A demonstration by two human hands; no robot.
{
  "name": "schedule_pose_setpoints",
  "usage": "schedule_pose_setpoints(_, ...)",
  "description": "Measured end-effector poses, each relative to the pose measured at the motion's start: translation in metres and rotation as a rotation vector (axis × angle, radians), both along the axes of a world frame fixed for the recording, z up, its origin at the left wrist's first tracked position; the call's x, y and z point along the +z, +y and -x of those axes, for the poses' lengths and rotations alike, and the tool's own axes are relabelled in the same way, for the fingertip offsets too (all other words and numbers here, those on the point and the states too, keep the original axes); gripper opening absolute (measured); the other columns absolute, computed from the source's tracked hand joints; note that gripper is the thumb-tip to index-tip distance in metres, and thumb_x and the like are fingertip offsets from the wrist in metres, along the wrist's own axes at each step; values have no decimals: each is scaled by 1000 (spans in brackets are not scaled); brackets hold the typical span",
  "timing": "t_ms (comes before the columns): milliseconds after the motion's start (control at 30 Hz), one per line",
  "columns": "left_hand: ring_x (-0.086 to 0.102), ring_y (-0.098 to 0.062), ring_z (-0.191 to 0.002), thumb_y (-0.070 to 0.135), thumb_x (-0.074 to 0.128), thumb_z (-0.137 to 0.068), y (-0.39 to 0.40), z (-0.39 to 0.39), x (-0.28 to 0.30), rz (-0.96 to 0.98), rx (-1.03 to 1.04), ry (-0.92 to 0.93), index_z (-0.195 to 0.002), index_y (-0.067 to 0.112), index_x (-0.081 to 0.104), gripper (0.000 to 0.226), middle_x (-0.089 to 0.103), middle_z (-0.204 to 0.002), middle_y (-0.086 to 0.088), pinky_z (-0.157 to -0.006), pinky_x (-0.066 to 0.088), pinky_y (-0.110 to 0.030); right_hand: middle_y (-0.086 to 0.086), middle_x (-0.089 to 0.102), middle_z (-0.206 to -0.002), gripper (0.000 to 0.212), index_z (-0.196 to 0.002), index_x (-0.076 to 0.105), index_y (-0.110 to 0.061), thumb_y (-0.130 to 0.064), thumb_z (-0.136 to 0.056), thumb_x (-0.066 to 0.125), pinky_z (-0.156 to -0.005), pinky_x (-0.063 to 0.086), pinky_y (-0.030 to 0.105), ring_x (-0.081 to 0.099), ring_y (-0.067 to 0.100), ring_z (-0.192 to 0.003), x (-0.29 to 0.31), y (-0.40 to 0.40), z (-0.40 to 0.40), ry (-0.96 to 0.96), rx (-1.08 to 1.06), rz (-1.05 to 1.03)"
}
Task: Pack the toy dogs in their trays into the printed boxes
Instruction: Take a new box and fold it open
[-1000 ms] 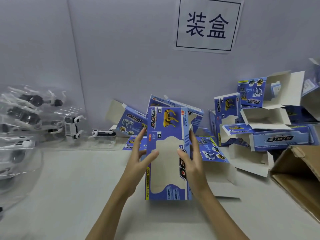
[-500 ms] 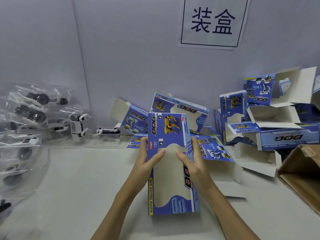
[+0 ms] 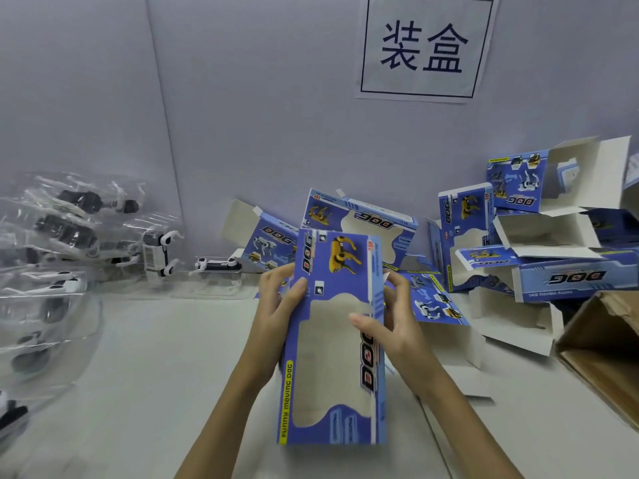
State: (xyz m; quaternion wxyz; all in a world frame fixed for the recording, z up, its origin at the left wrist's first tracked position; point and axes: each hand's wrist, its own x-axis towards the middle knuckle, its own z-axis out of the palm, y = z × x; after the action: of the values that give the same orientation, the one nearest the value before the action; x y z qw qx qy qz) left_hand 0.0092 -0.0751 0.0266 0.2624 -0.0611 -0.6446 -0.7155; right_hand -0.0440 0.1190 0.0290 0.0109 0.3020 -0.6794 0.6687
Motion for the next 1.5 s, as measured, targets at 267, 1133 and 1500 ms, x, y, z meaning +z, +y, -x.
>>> schedule_pose_setpoints(267,60,-7,-124,71,40,-99,-8,9,0,273,466,234,-153,30,46,68,55,-141,5,-88,55,-19,-29,40,-155,113,-154,24,-53,-85,-61,78,-107,41,14,42,-9,-140,-13,-28,-14,89,-71,-177)
schedule_pose_setpoints(1133,68,-24,-120,31,60,-103,5,6,0,164,-32,102,-133,40,52,32,59,-136,15,-90,62,-38,1,66,-128,48,-133,47,-39,-36,-92,73,-75,66,39,75,25,-107,-4,-10,-3,198,-71,60)
schedule_pose_setpoints(1500,68,-28,-116,35,79,-92,2,10,-5,324,334,189,-144,42,34,69,42,-143,3,-89,63,-45,-4,42,-159,62,-156,37,-28,-16,-103,66,-117,43,51,42,11,-147,7,-17,-10,415,-425,-6)
